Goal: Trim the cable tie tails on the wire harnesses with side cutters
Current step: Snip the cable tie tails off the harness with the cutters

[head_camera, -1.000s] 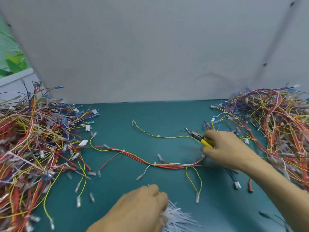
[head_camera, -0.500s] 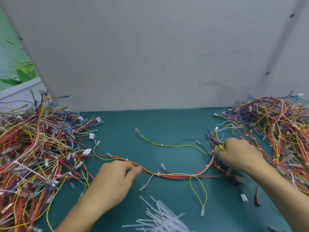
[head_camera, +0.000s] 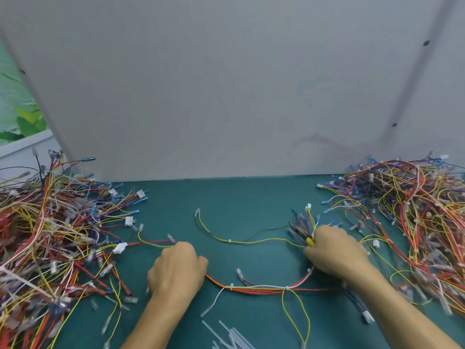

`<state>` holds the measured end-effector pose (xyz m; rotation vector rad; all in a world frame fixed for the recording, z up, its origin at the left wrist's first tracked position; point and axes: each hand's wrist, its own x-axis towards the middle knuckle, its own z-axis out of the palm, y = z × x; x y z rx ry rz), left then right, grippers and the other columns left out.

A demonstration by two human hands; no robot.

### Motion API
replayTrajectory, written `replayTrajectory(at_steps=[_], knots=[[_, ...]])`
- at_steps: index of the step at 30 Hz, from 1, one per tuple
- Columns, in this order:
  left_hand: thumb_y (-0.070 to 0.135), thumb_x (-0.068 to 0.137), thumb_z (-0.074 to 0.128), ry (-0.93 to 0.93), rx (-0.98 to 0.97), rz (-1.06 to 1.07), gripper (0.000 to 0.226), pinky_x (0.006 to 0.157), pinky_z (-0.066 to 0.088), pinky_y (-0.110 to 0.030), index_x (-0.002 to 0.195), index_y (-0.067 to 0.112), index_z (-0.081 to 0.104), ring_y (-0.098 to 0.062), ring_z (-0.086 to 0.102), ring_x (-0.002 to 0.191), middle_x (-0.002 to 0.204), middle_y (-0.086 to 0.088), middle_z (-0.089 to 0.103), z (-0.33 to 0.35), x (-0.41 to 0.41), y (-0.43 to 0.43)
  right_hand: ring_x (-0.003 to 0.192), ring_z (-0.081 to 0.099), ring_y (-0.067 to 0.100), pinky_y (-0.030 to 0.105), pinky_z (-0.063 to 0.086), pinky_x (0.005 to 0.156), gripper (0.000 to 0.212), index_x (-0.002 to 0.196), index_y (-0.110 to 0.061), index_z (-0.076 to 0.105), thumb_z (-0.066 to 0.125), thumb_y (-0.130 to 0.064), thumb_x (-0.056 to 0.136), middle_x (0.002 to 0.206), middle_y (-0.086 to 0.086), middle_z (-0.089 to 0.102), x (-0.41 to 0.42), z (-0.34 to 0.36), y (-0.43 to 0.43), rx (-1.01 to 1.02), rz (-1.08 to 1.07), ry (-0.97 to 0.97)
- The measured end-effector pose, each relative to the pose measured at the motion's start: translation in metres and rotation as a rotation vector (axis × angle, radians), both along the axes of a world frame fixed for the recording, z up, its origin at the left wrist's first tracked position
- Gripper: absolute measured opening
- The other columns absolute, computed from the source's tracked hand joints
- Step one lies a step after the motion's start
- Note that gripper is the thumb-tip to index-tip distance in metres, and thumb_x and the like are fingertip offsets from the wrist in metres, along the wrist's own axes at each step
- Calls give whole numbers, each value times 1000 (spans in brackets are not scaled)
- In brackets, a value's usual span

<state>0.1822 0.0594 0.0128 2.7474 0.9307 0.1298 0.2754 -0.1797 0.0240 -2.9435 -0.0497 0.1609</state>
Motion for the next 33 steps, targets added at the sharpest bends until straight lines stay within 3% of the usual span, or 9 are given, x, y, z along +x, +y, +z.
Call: replayTrajectory(at_steps=[3, 6, 8, 11, 15, 21, 27, 30, 33], knots=[[32, 87, 51, -248, -70, -47, 23, 62, 44, -33, 72, 15, 57, -30, 55, 74, 73, -3, 64, 12, -4, 1, 79, 55, 32, 34, 41, 63, 19, 72, -13, 49, 52, -28, 83, 78, 6, 57, -1, 10, -3, 270, -43, -81], [28, 88, 60, -579, -241, -136, 23, 56, 45, -31, 67, 20, 55, -17, 62, 61, 58, 3, 65, 33, 0, 1, 70, 57, 30, 35, 42, 60, 16, 72, -9, 60, 60, -21, 83, 70, 8, 64, 1, 32, -1, 617, 0, -235], [18, 87, 66, -732, -474, -193, 19, 59, 54, -32, 71, 20, 58, -11, 68, 58, 64, 8, 69, 47, 8, 1, 72, 59, 37, 45, 49, 69, 16, 78, -4, 64, 64, -19, 86, 75, 17, 67, 2, 47, 5, 844, 72, -303], [-1, 86, 65, -879, -823, -269, 22, 60, 59, -36, 91, 19, 56, -20, 72, 66, 83, -1, 74, 61, 19, 4, 80, 59, 43, 53, 50, 79, 11, 84, -7, 65, 68, -17, 87, 85, 26, 64, 2, 60, 13, 1057, 139, -353], [-5, 87, 62, -877, -1058, -287, 34, 61, 58, -31, 108, 22, 61, -21, 73, 73, 88, -1, 76, 58, 33, 11, 67, 53, 23, 41, 48, 65, 8, 78, -17, 68, 70, -17, 86, 73, 20, 61, 4, 56, 23, 1204, 145, -317], [-7, 86, 60, -781, -1311, -202, 26, 61, 56, -31, 100, 12, 70, -22, 72, 71, 88, -9, 75, 33, 45, 18, 67, 57, 17, 29, 49, 66, 2, 82, -10, 70, 70, -10, 84, 79, 23, 65, 16, 39, 38, 1343, 76, -134], [-7, 85, 60, -781, -1380, -201, 25, 57, 56, -25, 99, 12, 70, -20, 71, 69, 87, -8, 74, 28, 52, 25, 71, 63, 20, 34, 51, 70, 3, 85, -8, 69, 67, -5, 85, 89, 21, 71, 28, 33, 43, 1501, 1, -16], [-6, 86, 59, -808, -1370, -194, 25, 62, 55, -30, 99, 12, 69, -19, 70, 68, 83, -5, 74, 26, 59, 25, 61, 64, 15, 29, 52, 58, 5, 89, -4, 65, 61, 0, 87, 86, 15, 74, 32, 34, 45, 1651, -76, 71], [-7, 87, 57, -863, -1387, -171, 24, 57, 57, -29, 100, 12, 66, -18, 69, 66, 79, -3, 73, 25, 65, 23, 55, 62, 16, 27, 51, 47, 8, 87, -4, 61, 57, 3, 89, 79, 14, 72, 37, 36, 43, 1867, -220, 173]])
